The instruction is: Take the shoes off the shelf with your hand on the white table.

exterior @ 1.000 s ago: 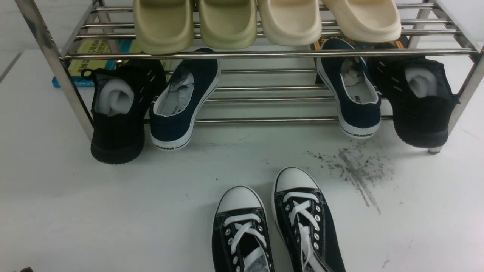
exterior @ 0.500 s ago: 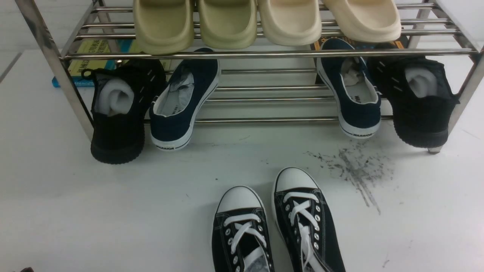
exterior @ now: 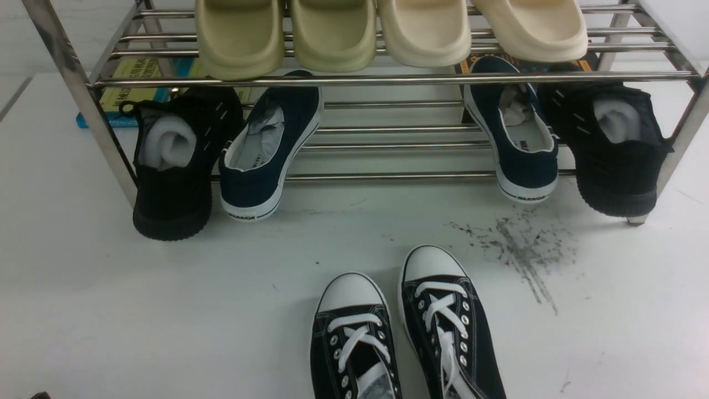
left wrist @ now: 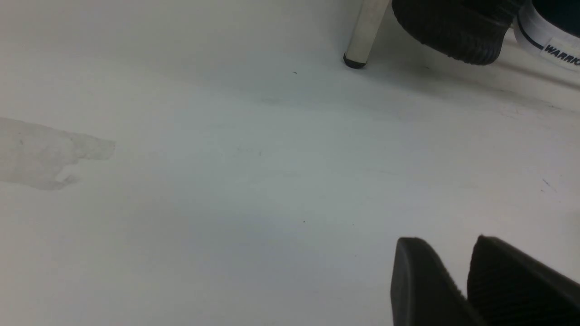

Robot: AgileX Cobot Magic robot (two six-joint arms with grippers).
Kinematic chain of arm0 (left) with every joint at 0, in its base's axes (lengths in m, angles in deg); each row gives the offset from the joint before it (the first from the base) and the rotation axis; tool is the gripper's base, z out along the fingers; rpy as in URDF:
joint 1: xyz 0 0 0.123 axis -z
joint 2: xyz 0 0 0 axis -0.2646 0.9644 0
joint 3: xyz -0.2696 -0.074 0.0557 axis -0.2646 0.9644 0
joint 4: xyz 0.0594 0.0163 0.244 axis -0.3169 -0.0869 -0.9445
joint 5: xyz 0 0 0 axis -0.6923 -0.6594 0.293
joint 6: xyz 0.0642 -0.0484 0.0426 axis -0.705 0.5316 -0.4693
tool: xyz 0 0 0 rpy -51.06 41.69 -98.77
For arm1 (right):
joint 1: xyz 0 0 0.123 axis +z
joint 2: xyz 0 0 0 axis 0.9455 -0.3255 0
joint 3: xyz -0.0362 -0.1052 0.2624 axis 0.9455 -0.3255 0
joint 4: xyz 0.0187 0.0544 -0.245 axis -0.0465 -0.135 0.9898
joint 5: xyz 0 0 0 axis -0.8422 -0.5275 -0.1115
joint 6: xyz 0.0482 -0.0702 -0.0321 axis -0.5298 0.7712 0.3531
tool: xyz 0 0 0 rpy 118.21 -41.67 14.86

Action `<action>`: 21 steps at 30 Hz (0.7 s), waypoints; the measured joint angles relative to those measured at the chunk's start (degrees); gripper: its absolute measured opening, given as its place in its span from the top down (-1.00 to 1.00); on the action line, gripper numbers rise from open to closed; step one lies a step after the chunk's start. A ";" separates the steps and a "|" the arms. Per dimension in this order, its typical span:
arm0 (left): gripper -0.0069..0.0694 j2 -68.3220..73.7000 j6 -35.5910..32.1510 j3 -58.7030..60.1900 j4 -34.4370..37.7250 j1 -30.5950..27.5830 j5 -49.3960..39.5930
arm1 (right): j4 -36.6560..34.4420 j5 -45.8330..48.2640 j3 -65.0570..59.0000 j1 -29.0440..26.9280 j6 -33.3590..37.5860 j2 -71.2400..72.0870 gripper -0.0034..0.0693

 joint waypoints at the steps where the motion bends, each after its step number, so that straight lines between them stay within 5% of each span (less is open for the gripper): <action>1: 0.30 0.00 0.00 0.00 -0.05 0.00 0.00 | 0.30 -0.18 0.00 0.00 0.00 0.00 0.25; 10: 0.29 0.00 0.00 0.00 -0.05 0.00 0.00 | -2.20 -0.62 0.00 0.00 -1.32 0.00 0.25; 16: 0.26 0.00 0.00 0.00 -0.11 0.00 0.00 | -28.31 -0.39 -0.44 0.00 -14.91 0.00 0.25; 21: 0.25 0.00 0.00 0.00 -0.11 0.00 0.00 | -39.57 0.11 -0.57 0.00 -17.43 0.00 0.25</action>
